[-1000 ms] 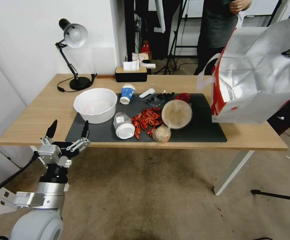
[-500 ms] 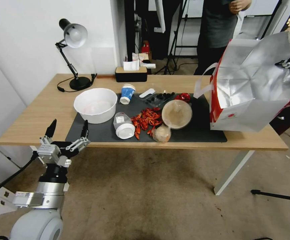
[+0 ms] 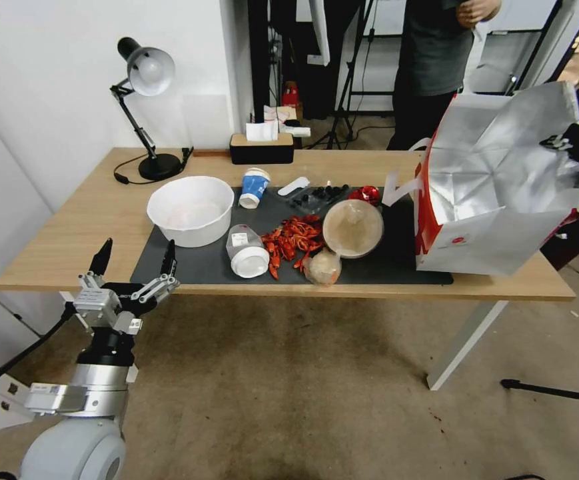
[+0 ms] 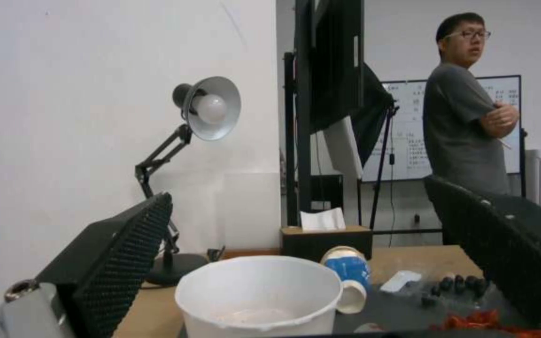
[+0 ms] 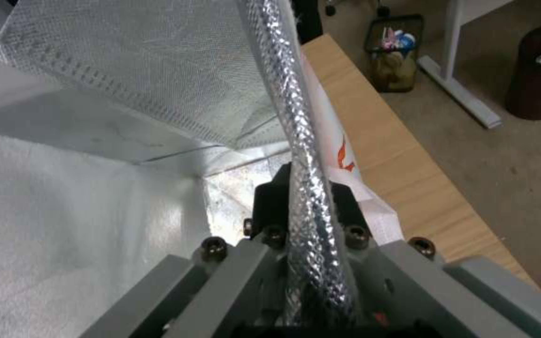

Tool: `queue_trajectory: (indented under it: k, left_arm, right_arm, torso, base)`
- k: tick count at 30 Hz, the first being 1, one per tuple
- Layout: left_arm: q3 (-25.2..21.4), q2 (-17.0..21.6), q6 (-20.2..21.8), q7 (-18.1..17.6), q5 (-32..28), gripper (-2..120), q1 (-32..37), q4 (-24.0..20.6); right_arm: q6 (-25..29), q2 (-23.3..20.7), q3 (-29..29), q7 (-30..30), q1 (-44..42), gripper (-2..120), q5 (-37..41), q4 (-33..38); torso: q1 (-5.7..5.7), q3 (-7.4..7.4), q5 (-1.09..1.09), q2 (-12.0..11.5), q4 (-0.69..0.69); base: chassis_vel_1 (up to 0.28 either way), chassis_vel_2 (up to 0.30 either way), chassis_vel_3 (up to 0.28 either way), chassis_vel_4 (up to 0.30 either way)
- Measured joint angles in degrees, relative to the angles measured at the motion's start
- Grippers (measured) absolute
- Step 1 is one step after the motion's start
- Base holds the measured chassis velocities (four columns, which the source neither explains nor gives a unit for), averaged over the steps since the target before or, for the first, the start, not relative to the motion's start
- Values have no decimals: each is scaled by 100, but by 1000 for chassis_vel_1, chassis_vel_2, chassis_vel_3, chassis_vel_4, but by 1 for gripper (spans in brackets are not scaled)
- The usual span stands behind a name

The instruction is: Pick up the food delivery bag from the floor and place it on the table.

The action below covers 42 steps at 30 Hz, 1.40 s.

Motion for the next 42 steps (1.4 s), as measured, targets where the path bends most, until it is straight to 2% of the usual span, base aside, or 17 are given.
queue_trajectory:
  k: [23,25,26,28,30,32,33,35,36,38,39,41,42]
  left_arm:
    - [4,-7,-2,-12,13,100,7,10]
    - [5,-8,-6,-12,13,100,8,15]
    - [5,-8,-6,-12,13,100,8,15]
    - [12,-3,-7,-14,12,100,8,15]
    - [13,-2,-7,-16,12,100,7,15]
    - [13,-2,-7,-20,9,100,7,12]
    - [13,-2,-7,-20,9,100,7,12]
    - [9,-2,-9,-23,8,100,19,3]
    - [9,-2,-9,-23,8,100,19,3]
    - [0,-5,-31,-26,7,100,33,-1]
    - [0,-5,-31,-26,7,100,33,-1]
    - [-6,-11,-48,-28,7,100,41,-13]
    - [-6,-11,-48,-28,7,100,41,-13]
  right_arm:
    - [-44,80,-155,-151,3,1,-188,-200]
    - [-44,79,-177,-227,-6,9,-323,-207]
    - [-44,79,-177,-227,-6,9,-323,-207]
    - [-44,68,-240,-274,10,22,-396,-212]
    - [-44,67,-257,-282,22,25,-400,-211]
    - [-44,70,-325,-284,89,37,-413,-219]
    - [-44,70,-325,-284,89,37,-413,-219]
    - [-44,74,-416,-284,183,47,-445,-244]
    - [-44,74,-416,-284,183,47,-445,-244]
    - [-44,90,-522,-282,303,56,-551,-266]
    - [-44,90,-522,-282,303,56,-551,-266]
    - [-44,104,-602,-278,409,69,-732,-263]
    - [-44,104,-602,-278,409,69,-732,-263]
  torso:
    - [0,0,0,0,0]
    - [0,0,0,0,0]
    - [0,0,0,0,0]
    - [0,0,0,0,0]
    - [0,0,0,0,0]
    - [0,0,0,0,0]
    - [0,0,0,0,0]
    - [0,0,0,0,0]
    - [0,0,0,0,0]
    - [0,0,0,0,0]
    - [0,0,0,0,0]
    - [0,0,-1,0,1]
    - [0,0,-1,0,1]
  base:
    - [0,0,0,0]
    - [0,0,0,0]
    - [0,0,0,0]
    - [0,0,0,0]
    - [0,0,0,0]
    - [0,0,0,0]
    - [0,0,0,0]
    - [0,0,0,0]
    - [0,0,0,0]
    - [0,0,0,0]
    - [0,0,0,0]
    - [0,0,0,0]
    - [0,0,0,0]
